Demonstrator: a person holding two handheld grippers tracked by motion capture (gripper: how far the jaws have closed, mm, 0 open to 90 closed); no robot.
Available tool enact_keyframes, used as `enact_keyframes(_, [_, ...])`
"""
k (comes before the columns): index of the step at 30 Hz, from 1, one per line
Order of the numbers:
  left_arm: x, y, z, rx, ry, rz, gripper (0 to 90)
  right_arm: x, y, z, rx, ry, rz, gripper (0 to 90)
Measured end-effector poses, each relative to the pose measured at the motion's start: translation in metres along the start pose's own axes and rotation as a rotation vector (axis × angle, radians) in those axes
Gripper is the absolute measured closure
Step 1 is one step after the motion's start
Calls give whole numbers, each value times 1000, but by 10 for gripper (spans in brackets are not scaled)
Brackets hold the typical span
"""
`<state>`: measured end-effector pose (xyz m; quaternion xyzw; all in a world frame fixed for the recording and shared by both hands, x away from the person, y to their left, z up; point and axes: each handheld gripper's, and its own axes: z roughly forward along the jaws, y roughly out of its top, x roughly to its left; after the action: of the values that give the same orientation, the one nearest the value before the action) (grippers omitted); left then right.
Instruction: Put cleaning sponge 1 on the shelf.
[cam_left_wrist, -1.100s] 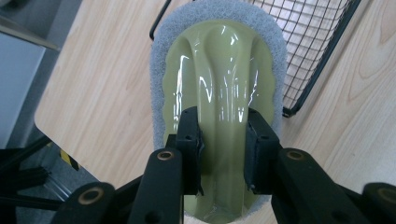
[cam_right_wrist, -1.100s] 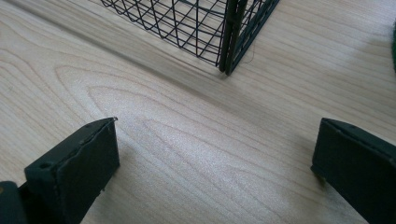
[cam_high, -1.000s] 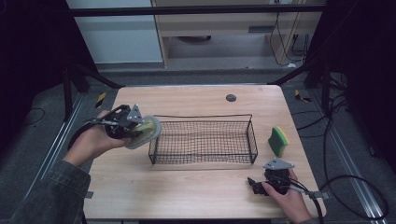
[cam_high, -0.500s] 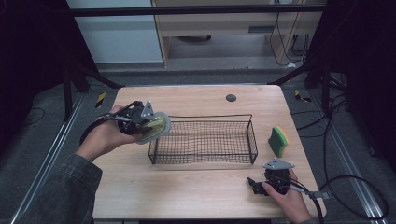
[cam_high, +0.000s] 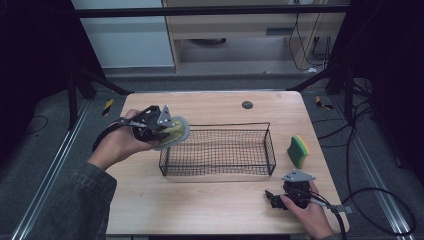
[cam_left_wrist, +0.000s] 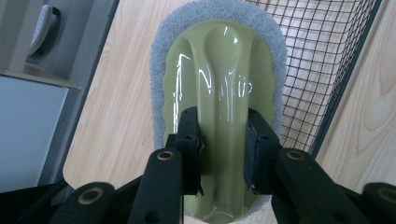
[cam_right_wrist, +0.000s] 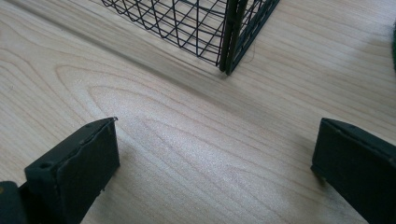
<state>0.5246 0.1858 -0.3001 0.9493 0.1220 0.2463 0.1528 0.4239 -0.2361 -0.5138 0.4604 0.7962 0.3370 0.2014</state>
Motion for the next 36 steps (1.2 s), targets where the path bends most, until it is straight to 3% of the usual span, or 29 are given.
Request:
enact_keyframes(12, [-3,13,7,-6,2,44,706,0,0,0,0,1,1,8])
enact_keyframes(20, [-8,20,11,-1,-1,95,706,0,0,0,1,2,1,7])
enact_keyframes(36, [-19,25,31,23,-41,148,705,0,0,0,0,4,2,7])
